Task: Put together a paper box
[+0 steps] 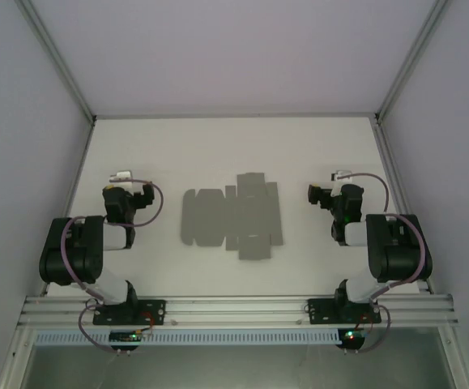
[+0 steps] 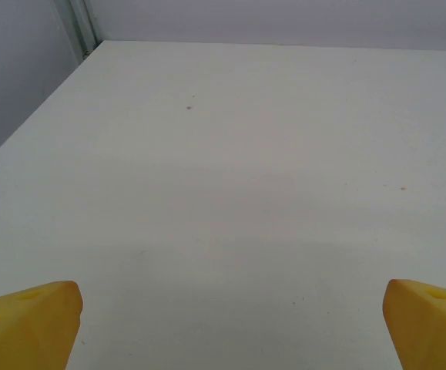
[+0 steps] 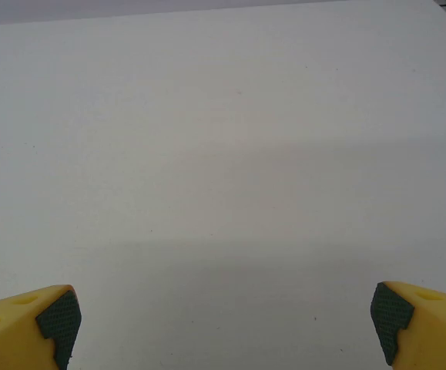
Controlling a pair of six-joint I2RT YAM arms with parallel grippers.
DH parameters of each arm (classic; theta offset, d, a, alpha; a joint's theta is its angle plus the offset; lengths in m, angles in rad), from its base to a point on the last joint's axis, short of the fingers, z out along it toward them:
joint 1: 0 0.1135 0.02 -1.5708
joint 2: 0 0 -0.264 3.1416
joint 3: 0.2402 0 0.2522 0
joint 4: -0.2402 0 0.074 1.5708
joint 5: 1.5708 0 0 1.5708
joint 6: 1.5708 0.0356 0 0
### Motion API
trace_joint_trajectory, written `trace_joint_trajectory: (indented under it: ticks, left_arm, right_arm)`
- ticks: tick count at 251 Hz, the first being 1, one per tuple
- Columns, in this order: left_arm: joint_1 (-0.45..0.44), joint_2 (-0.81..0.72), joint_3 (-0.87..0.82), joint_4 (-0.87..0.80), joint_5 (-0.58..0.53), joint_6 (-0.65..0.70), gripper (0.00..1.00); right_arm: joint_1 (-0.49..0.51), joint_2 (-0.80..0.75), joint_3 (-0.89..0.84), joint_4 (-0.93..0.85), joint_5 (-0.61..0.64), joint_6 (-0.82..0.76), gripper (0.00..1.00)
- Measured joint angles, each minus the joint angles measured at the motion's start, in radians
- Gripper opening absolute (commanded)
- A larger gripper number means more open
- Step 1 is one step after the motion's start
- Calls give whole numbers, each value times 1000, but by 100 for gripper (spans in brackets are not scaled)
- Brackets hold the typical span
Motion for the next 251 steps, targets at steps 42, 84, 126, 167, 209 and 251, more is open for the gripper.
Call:
trace_joint_trajectory:
  ticks: [42, 84, 126, 167, 209, 251]
  left_arm:
    - [0, 0, 0, 0, 0, 0, 100]
    - [0, 0, 0, 0, 0, 0, 100]
    - [0, 0, 0, 0, 0, 0, 99]
    - [0, 0, 0, 0, 0, 0, 100]
    - [0, 0, 0, 0, 0, 0, 100]
    - [-1, -25, 26, -93, -10, -1, 100]
  right_arm:
    - [1, 0, 0, 0, -1, 0, 100]
    - [1, 0, 0, 0, -1, 0, 100]
    - [1, 0, 0, 0, -3, 0, 99]
    - [1, 0, 0, 0, -8, 0, 99]
    - [0, 0, 0, 0, -9, 0, 99]
    - [-1, -32, 11, -68, 2, 0, 100]
